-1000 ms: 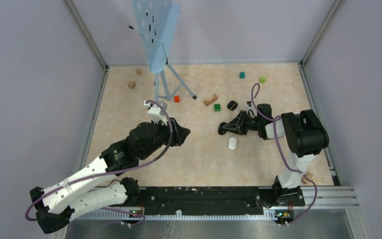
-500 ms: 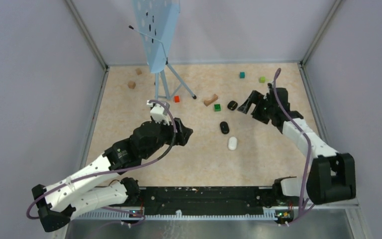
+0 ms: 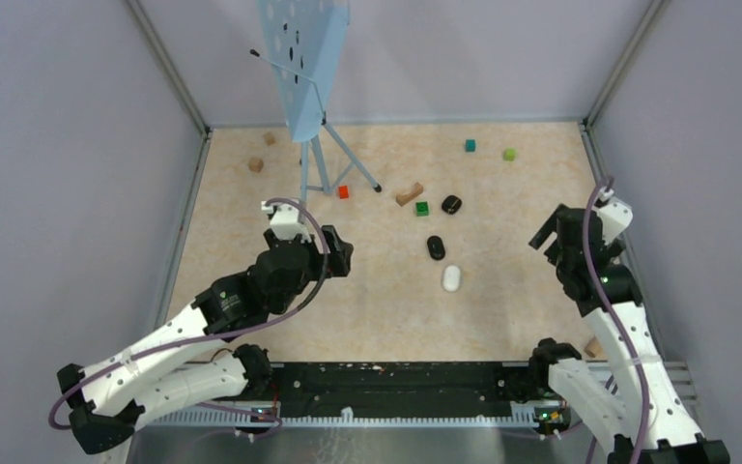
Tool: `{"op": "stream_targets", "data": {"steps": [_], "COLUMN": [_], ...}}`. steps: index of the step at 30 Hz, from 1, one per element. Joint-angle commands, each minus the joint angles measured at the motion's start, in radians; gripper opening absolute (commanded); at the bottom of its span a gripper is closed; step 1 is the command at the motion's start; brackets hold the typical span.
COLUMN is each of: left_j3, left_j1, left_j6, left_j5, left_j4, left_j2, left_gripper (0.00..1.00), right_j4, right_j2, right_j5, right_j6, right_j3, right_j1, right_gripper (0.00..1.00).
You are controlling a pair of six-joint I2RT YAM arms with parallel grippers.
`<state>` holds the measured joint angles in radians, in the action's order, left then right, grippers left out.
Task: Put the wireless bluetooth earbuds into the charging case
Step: Reset both arms
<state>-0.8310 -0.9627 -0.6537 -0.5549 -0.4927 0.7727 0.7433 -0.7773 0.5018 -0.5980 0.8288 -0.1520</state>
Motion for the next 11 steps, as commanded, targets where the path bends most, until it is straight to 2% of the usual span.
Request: {"op": "stream_targets", "data": {"steps": [1, 11], "left_j3": [0.005, 0.062], "left_j1": [0.002, 0.003], "left_j6": [-0.062, -0.142], "left_j5": [-0.097, -0.193], "left_j4": [-0.07, -0.116], "left_j2": [-0.047, -0.17], "left_gripper": [0.99, 0.99], "right_j4": [0.071, 0.045], "right_j2": [0.088, 0.139], "right_j5": [0.113, 0.107], "right_j6": [-0.049, -0.055], "right_j3": [-0.013, -0.032], "right_j1": [0.007, 0.007], "right_gripper": [0.9, 0.9]}}
